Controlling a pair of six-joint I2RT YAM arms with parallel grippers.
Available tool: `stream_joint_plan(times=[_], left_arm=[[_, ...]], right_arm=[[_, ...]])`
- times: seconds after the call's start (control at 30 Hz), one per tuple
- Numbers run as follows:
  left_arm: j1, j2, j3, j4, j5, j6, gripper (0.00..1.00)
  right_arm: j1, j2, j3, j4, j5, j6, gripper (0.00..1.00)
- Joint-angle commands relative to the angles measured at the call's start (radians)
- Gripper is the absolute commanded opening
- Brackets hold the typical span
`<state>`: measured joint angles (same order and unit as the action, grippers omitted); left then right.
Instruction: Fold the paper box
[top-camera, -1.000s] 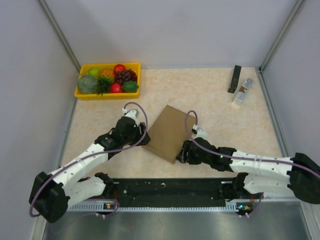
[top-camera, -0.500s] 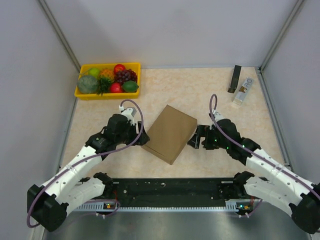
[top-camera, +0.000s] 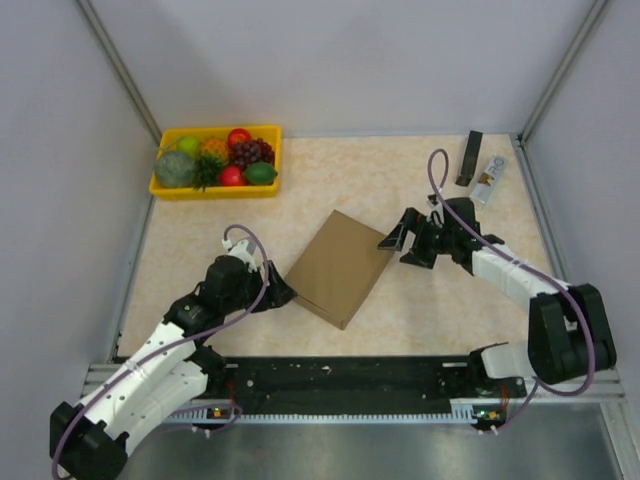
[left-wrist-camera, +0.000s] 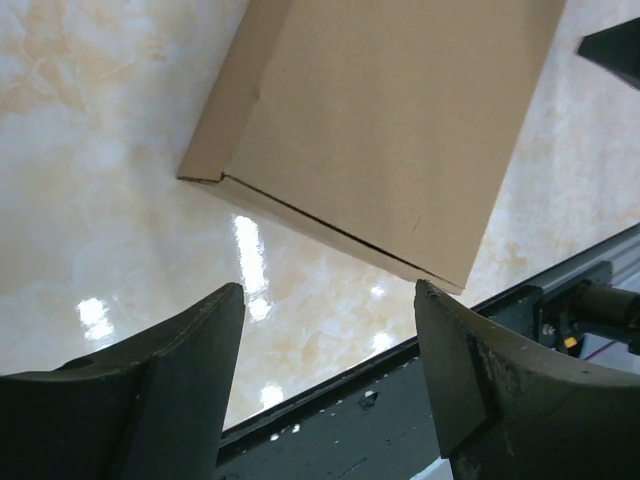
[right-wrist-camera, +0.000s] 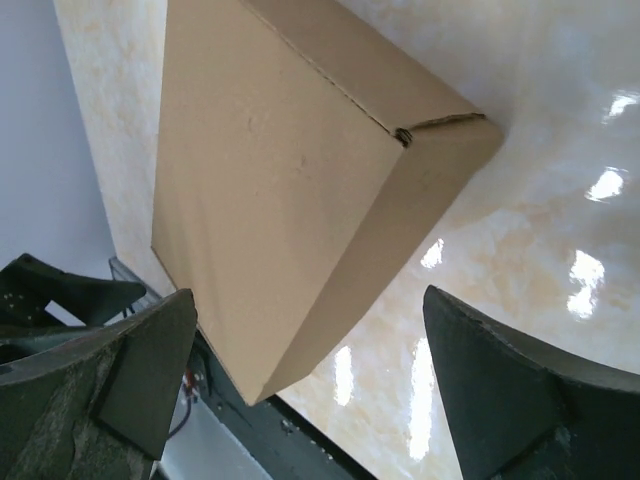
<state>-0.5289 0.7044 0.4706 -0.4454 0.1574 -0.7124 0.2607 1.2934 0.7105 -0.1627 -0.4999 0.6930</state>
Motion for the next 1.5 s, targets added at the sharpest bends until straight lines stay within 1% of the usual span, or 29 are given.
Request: stream_joint_plan(times=[0.0,0.03,0.07,0.13,0.17,0.2,0.23,0.37,0.47,0.5,0.57,0.63,0.7,0.77,0.8,0.83,0.9,0.93,0.97,1.03,1.07,1.13,1.17,1.23,1.27,1.33,1.4,1.47], left_arm=[[0.007,-0.045,-0.045,0.108,0.049,-0.111,0.74],[0.007,-0.046,-0.070,0.193,0.068,-0.181,0.74],[0.007,-0.043,-0.125,0.236,0.088,-0.221,0.74],[0.006,-0.037,-0.170,0.328,0.126,-0.328,0.74],[0.004,-0.033,-0.202,0.408,0.126,-0.369,0.74],[0.000,-0.026,-0.219,0.436,0.122,-0.405,0.74],[-0.008,-0.014,-0.231,0.467,0.108,-0.457,0.74],[-0.032,0.004,-0.234,0.456,0.054,-0.493,0.75],[-0.042,0.033,-0.253,0.514,0.056,-0.539,0.76],[-0.048,0.047,-0.256,0.561,0.063,-0.547,0.75],[-0.057,0.102,-0.251,0.591,0.080,-0.547,0.72],[-0.068,0.147,-0.242,0.619,0.093,-0.533,0.69],[-0.085,0.152,-0.236,0.622,0.087,-0.515,0.65],[-0.118,0.098,-0.208,0.532,0.016,-0.469,0.65],[-0.155,0.069,-0.199,0.486,-0.058,-0.449,0.65],[-0.166,0.010,-0.181,0.403,-0.090,-0.403,0.65],[-0.172,-0.057,-0.168,0.334,-0.110,-0.349,0.66],[-0.174,-0.125,-0.152,0.298,-0.137,-0.297,0.66],[-0.174,-0.159,-0.139,0.204,-0.148,-0.273,0.66],[-0.174,-0.247,-0.098,0.118,-0.238,-0.208,0.67],[-0.174,-0.270,-0.087,0.067,-0.268,-0.184,0.67],[-0.172,-0.311,-0.035,0.010,-0.317,-0.132,0.68],[-0.174,-0.315,-0.012,-0.036,-0.324,-0.113,0.68],[-0.174,-0.307,0.069,-0.065,-0.335,-0.049,0.68],[-0.174,-0.298,0.100,-0.106,-0.341,-0.030,0.68],[-0.174,-0.270,0.195,-0.143,-0.354,0.028,0.67],[-0.174,-0.252,0.281,-0.192,-0.374,0.072,0.68],[-0.174,-0.253,0.327,-0.213,-0.384,0.096,0.67]], right_arm=[[0.000,0.099,0.081,0.155,-0.152,0.063,0.93],[0.012,0.107,0.067,0.185,-0.154,0.071,0.93],[0.018,0.110,0.063,0.201,-0.149,0.074,0.92],[0.035,0.127,0.049,0.207,-0.128,0.077,0.90],[0.044,0.133,0.043,0.210,-0.123,0.082,0.86],[0.051,0.142,0.037,0.233,-0.118,0.091,0.79],[0.055,0.158,0.027,0.236,-0.108,0.092,0.77],[0.094,0.175,0.033,0.193,-0.040,0.059,0.73],[0.118,0.173,0.033,0.172,0.004,0.042,0.72],[0.121,0.161,0.026,0.172,0.018,0.039,0.72],[0.121,0.115,-0.011,0.177,0.063,0.030,0.72],[0.120,0.109,-0.017,0.167,0.067,0.007,0.73],[0.121,0.113,-0.006,0.118,0.061,-0.036,0.75],[0.121,0.119,-0.003,0.123,0.032,-0.059,0.78],[0.121,0.144,0.006,0.129,0.012,-0.076,0.80],[0.123,0.162,0.013,0.132,-0.033,-0.079,0.80],[0.133,0.205,0.035,0.143,-0.055,-0.075,0.80],[0.146,0.210,0.040,0.147,-0.049,-0.069,0.80],[0.172,0.218,0.043,0.149,-0.034,-0.058,0.79],[0.195,0.224,0.044,0.155,0.033,0.005,0.77],[0.218,0.224,0.040,0.185,0.065,0.060,0.77],[0.241,0.222,0.021,0.268,0.112,0.108,0.77],[0.270,0.228,0.039,0.285,0.124,0.128,0.76],[0.310,0.279,0.093,0.256,0.175,0.112,0.75],[0.337,0.306,0.157,0.240,0.187,0.090,0.75],[0.356,0.372,0.207,0.215,0.190,0.074,0.73],[0.382,0.397,0.262,0.204,0.208,0.048,0.73],[0.396,0.431,0.303,0.195,0.216,-0.008,0.72]])
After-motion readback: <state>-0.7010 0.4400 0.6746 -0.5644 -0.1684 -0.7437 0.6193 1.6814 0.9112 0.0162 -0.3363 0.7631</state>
